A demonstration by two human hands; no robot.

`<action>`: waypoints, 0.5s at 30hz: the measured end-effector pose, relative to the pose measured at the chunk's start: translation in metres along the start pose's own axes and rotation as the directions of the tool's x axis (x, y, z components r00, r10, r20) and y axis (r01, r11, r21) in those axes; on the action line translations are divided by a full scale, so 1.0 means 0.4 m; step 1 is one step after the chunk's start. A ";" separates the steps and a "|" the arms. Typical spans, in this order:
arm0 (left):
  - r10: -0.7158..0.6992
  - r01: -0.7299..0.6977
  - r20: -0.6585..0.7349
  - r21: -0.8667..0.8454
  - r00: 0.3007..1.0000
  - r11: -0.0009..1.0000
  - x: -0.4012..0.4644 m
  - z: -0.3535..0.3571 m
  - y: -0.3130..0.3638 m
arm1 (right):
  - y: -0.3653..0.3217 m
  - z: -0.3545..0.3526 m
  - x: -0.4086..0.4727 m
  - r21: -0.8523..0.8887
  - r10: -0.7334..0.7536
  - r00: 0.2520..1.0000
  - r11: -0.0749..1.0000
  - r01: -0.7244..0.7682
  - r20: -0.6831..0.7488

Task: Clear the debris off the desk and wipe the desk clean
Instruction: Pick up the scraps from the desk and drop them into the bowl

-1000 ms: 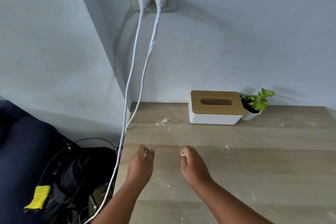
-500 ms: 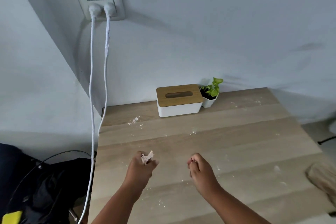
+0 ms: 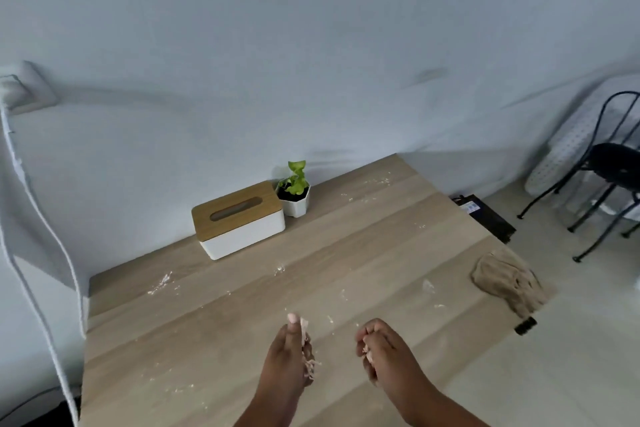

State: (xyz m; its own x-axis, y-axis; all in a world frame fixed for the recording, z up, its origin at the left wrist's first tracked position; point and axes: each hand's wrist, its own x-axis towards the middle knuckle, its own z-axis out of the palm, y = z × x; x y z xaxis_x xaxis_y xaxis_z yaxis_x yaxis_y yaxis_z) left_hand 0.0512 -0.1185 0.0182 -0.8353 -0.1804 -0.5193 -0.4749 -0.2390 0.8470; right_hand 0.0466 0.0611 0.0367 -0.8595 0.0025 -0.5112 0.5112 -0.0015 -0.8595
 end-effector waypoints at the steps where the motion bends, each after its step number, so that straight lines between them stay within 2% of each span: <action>1: -0.029 0.029 -0.001 -0.022 1.000 0.999 -0.014 0.038 0.005 | -0.005 -0.036 -0.011 0.017 -0.007 1.000 1.000 0.007 -0.009; 7: -0.172 0.170 -0.015 -0.091 0.985 0.981 -0.074 0.233 0.017 | -0.014 -0.234 -0.065 0.142 0.005 0.999 0.990 0.001 -0.046; 15: -0.188 0.191 0.056 -0.046 0.981 0.981 -0.135 0.489 -0.047 | 0.011 -0.487 -0.096 0.293 0.048 0.993 0.956 -0.016 -0.103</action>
State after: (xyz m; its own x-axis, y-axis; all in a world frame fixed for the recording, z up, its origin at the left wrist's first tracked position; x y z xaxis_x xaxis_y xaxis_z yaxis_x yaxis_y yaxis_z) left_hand 0.0508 0.0825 0.0527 -0.7454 -0.0784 -0.6620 -0.6121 -0.3128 0.7262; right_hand 0.0824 0.2559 0.0523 -0.8290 0.1057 -0.5491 0.5013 -0.2947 -0.8135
